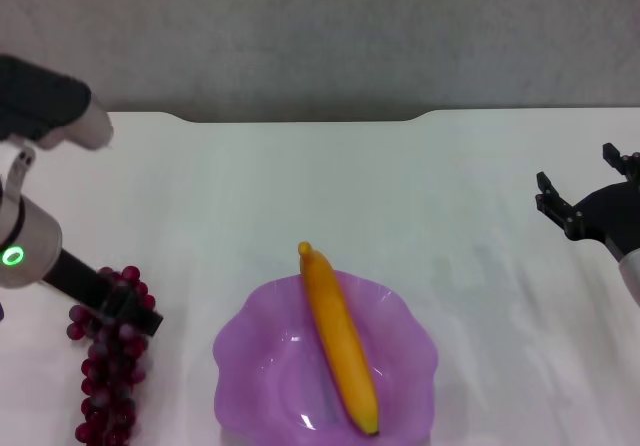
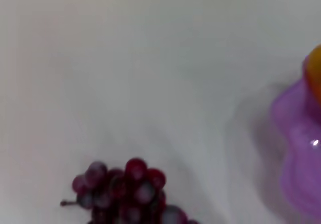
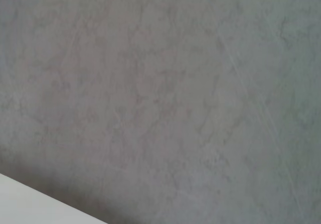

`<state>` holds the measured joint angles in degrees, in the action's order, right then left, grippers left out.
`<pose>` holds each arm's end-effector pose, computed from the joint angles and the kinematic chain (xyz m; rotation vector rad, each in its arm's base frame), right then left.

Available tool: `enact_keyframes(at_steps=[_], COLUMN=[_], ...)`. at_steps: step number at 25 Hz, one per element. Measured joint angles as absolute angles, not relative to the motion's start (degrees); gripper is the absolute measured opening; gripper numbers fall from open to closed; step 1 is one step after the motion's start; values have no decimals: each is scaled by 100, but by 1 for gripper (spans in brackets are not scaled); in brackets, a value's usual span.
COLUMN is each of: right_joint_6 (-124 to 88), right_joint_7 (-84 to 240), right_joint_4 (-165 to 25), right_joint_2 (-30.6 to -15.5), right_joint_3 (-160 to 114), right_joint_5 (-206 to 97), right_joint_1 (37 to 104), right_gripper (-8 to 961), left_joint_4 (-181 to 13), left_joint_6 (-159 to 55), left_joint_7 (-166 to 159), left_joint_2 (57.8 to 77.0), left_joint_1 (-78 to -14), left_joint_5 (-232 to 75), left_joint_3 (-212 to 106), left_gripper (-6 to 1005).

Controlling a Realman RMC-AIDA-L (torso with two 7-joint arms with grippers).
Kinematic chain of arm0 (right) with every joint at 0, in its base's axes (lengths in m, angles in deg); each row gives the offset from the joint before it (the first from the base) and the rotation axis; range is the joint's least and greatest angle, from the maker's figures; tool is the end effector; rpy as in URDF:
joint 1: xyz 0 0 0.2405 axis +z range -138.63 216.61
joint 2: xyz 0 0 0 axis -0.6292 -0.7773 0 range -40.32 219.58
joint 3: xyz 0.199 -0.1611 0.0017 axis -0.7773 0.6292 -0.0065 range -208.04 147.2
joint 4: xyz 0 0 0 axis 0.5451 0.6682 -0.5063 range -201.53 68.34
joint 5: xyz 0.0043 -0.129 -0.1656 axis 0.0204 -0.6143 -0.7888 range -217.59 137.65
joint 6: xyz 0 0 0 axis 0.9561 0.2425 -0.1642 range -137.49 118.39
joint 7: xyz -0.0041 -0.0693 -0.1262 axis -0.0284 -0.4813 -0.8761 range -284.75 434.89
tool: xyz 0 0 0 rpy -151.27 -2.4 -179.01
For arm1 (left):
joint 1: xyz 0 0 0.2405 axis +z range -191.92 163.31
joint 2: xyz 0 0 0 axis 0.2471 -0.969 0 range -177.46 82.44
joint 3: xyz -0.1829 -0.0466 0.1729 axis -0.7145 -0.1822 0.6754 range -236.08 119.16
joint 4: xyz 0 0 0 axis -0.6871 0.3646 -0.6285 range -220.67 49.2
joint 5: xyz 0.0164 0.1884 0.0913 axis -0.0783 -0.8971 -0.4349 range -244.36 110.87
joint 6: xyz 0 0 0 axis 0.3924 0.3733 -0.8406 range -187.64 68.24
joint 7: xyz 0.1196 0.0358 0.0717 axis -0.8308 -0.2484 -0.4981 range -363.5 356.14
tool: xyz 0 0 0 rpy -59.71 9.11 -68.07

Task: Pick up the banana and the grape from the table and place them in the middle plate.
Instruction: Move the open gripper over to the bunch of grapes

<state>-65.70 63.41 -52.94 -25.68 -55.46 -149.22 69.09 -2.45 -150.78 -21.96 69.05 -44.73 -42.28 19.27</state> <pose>0.3215 0.3568 -0.0298 -1.7890 0.3192 0.3660 -0.2089 0.3533 0.0411 -2.2551 -1.1967 0.5006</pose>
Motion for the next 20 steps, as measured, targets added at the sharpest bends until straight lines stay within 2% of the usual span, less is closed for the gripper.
enact_keyframes(at_steps=[20], right_joint_6=[-6595], right_joint_7=[6338], right_joint_4=[-5298], right_joint_2=[-2568], right_joint_3=[-5570], right_joint_5=[-14913], right_joint_1=[6872], right_gripper=[892], left_joint_4=[-1697], left_joint_6=[-14131], left_joint_7=[-2592], left_joint_2=[6900], left_joint_1=[-4433], left_joint_5=[-4224], left_joint_3=[1479], left_gripper=[868])
